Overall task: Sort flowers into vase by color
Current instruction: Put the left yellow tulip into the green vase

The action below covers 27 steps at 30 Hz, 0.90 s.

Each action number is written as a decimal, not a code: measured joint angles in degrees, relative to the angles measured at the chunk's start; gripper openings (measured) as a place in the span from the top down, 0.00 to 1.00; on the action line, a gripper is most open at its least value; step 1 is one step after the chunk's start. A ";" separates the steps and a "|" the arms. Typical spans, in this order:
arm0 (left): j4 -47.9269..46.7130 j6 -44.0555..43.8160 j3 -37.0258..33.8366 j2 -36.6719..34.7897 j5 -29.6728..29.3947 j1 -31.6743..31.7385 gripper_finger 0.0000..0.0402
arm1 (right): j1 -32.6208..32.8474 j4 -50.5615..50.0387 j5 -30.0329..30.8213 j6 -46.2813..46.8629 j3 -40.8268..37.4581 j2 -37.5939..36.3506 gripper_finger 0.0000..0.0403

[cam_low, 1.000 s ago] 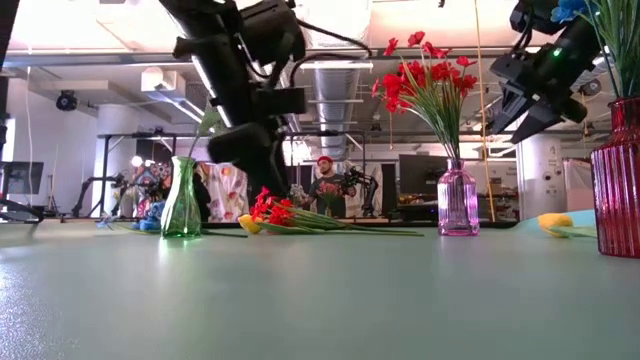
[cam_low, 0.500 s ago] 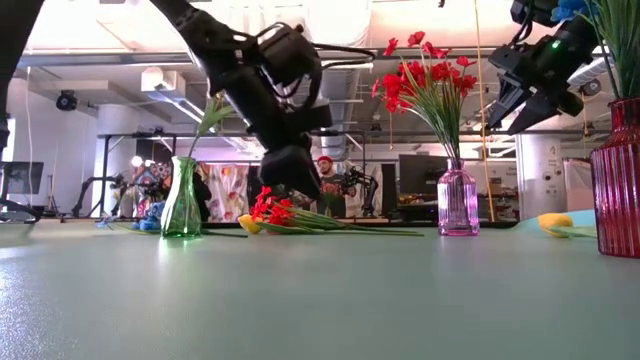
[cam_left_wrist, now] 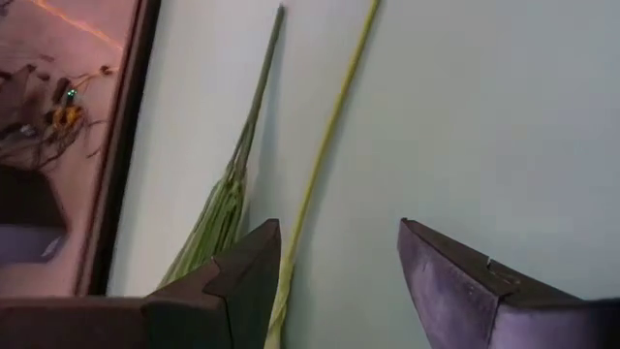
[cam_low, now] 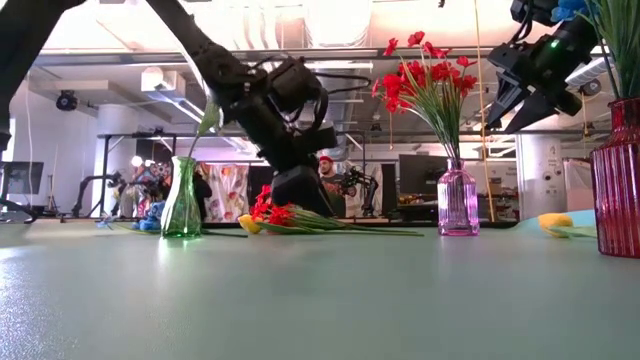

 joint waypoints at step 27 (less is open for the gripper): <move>-2.27 0.54 4.94 7.11 6.78 6.78 0.63 | 0.00 1.65 0.00 0.44 -0.02 0.11 0.41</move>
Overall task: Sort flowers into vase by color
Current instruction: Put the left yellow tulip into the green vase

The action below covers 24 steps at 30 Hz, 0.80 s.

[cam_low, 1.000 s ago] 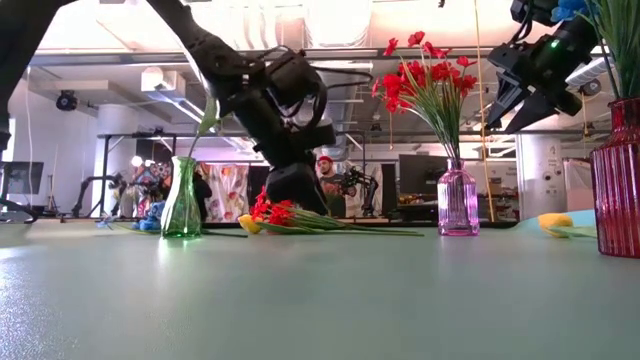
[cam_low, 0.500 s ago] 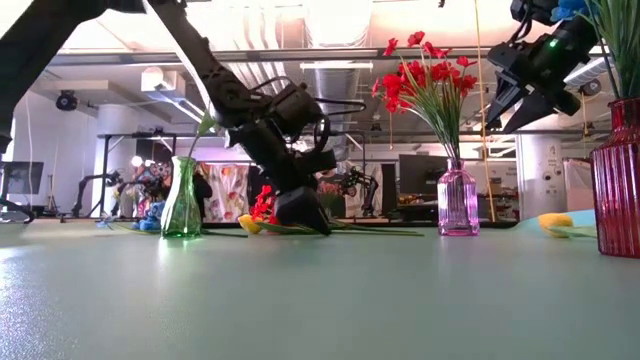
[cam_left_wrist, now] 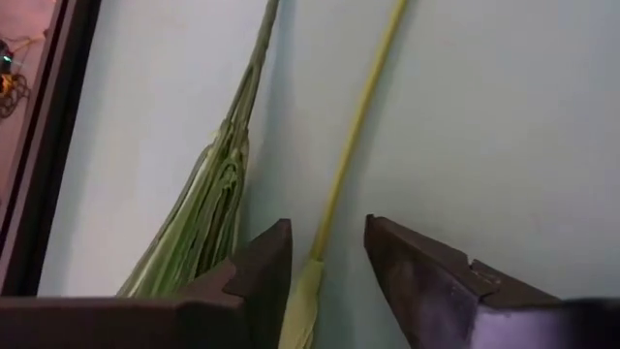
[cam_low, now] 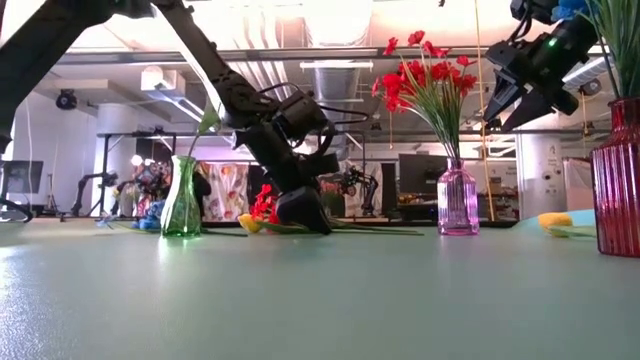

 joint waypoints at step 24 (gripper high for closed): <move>-13.42 0.20 2.95 -0.28 4.24 0.45 1.00 | 0.00 -0.07 -0.02 -0.26 -0.02 0.00 0.41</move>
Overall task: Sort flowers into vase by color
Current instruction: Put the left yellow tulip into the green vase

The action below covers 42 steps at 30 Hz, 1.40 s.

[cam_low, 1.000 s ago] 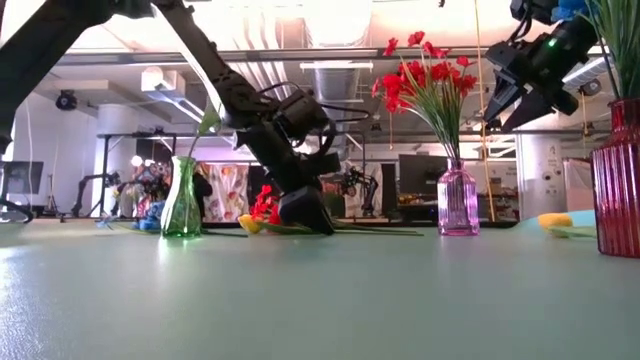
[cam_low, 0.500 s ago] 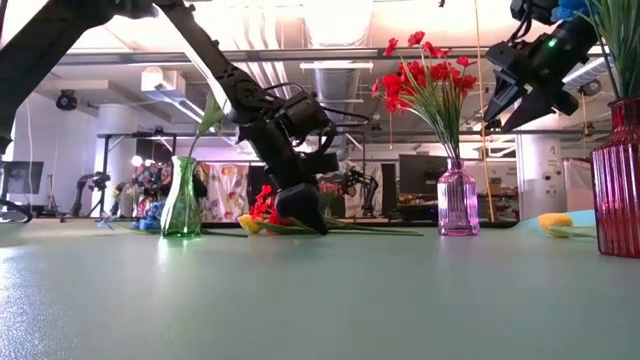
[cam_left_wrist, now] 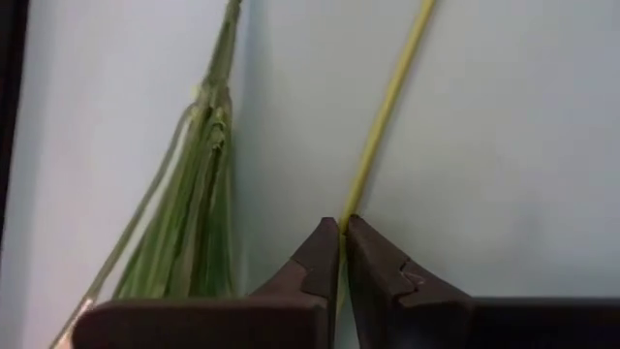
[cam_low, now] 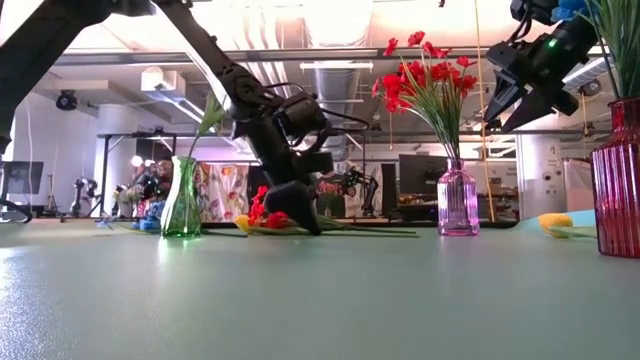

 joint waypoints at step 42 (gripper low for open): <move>-13.93 -5.37 -0.59 -10.55 6.24 -7.90 1.00 | 0.02 -3.22 -0.07 -2.80 10.32 -0.02 0.41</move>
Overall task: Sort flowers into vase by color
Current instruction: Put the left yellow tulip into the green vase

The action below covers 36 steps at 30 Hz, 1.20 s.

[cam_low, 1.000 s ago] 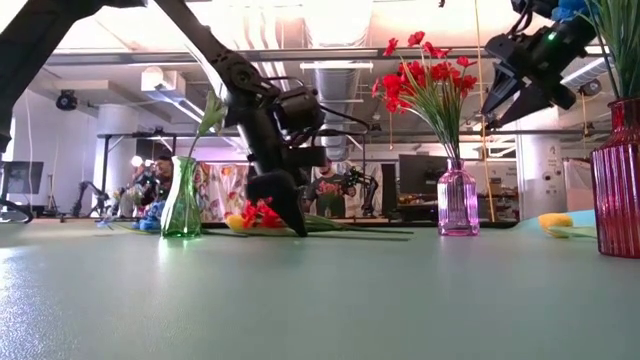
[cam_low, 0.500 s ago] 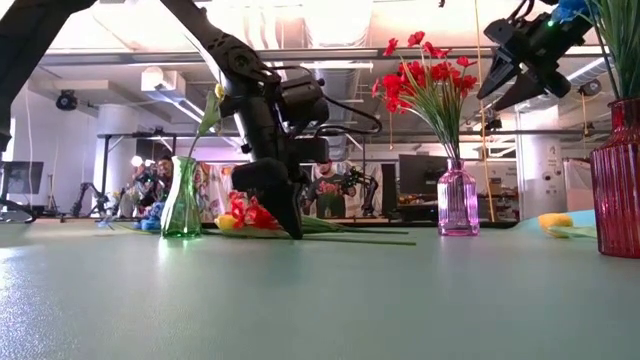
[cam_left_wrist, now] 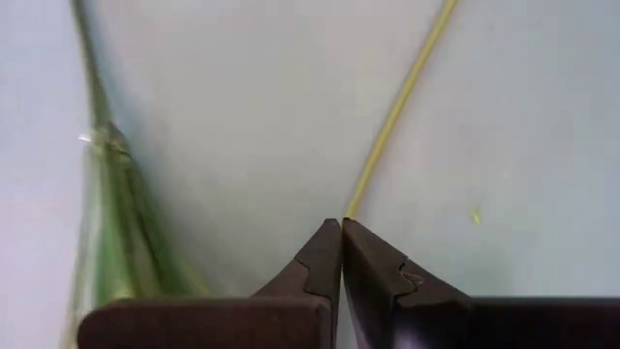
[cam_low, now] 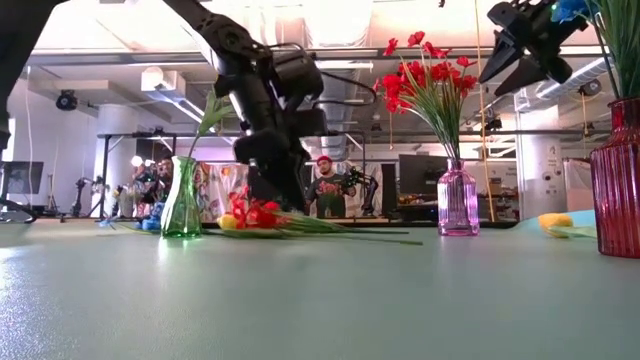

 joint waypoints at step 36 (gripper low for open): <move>4.84 -8.68 -8.25 -29.12 -7.13 -11.22 1.00 | 13.67 0.79 1.68 0.70 9.16 -0.03 0.41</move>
